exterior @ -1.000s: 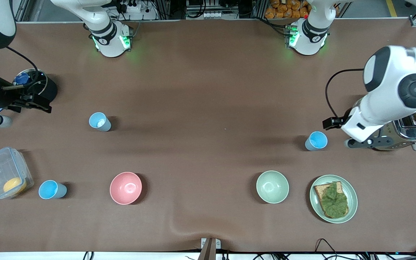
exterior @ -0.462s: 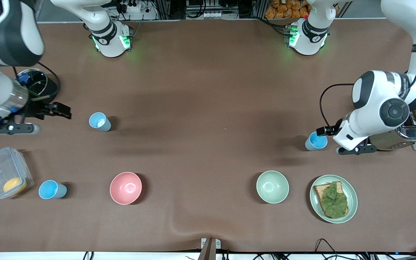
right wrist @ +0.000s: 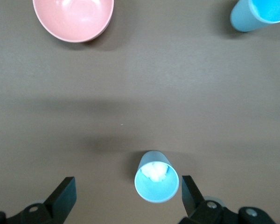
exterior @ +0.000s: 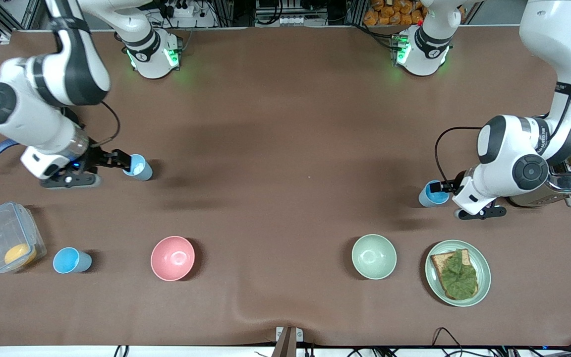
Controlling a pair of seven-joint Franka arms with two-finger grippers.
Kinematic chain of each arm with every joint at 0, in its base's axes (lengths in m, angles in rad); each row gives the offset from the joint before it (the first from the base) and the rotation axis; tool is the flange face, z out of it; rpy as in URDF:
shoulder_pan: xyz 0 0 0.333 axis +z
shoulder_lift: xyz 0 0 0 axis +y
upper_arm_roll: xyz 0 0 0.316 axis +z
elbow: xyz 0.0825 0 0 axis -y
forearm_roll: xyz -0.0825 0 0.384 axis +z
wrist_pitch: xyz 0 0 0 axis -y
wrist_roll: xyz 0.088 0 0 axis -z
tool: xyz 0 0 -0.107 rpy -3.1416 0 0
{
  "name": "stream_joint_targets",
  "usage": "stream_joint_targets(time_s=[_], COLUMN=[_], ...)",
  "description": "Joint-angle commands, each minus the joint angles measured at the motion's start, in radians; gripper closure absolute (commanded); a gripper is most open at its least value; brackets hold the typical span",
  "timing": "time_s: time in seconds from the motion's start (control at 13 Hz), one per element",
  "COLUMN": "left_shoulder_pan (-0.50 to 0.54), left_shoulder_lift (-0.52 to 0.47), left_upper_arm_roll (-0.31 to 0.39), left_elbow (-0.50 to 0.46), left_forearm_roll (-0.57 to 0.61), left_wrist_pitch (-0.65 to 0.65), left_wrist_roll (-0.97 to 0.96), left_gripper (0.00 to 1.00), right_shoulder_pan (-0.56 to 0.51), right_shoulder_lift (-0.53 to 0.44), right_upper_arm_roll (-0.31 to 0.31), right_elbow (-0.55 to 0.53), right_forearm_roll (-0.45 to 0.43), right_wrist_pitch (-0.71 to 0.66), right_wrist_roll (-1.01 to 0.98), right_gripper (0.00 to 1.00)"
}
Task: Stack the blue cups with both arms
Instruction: 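Lower the left gripper onto its cup while the right gripper reaches the other cup, then close both grippers on the blue cups and lift them off the table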
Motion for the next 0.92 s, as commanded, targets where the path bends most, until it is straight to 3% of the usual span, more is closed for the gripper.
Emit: stream_joint_targets(time_s=[0.0,0.31,0.38,0.69,0.85], left_shoulder_pan=[0.012,0.015,0.015,0.015,0.015], left_shoulder_lift=[0.018,0.047,0.050,0.056,0.058], left_upper_arm_roll=[-0.005,-0.005,-0.005,-0.006,-0.006], left_elbow=[0.000,0.002,0.005,0.000,0.000], left_forearm_roll=[-0.007,-0.007,-0.007,-0.007,-0.007], left_wrist_pitch=[0.024,0.045,0.047,0.047,0.047], left_wrist_roll=[0.023,0.023,0.023,0.021,0.021], left_gripper=[0.00,0.01,0.06,0.09,0.19], right_shoulder_pan=[0.025,0.036,0.036,0.047,0.047], right_shoulder_lift=[-0.032,0.024,0.046,0.100,0.119], right_upper_arm_roll=[-0.010,-0.010,-0.010,-0.010,-0.010], right_elbow=[-0.149,-0.206,-0.214,-0.225,-0.223], right_forearm_roll=[0.008,0.007,0.007,0.007,0.007], right_wrist_pitch=[0.154,0.197,0.197,0.206,0.206], right_wrist_roll=[0.002,0.001,-0.001,-0.002,-0.002], right_gripper=[0.00,0.00,0.00,0.00,0.00])
